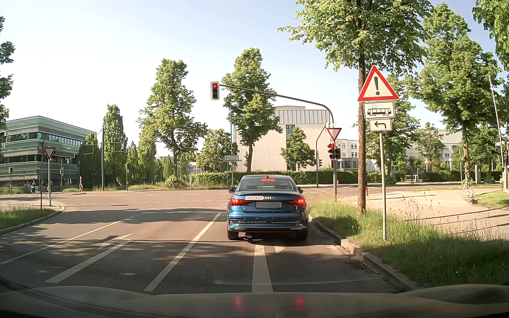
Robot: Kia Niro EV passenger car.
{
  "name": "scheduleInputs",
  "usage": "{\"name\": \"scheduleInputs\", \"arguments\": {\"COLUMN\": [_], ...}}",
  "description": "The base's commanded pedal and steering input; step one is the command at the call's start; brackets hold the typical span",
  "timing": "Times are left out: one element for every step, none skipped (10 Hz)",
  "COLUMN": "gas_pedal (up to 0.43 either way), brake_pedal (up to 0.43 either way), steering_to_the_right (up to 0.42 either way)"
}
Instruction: Follow the waypoints while adhering to traffic rules and regulations
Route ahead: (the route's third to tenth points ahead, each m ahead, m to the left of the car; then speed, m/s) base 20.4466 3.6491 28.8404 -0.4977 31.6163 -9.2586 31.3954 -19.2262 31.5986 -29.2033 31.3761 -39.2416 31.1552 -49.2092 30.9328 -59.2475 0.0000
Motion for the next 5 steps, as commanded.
{"name": "scheduleInputs", "arguments": {"gas_pedal": [0.0, 0.0, 0.0, 0.0, 0.0], "brake_pedal": [0.146, 0.146, 0.146, 0.146, 0.146], "steering_to_the_right": [0.016, 0.016, 0.016, 0.016, 0.016]}}
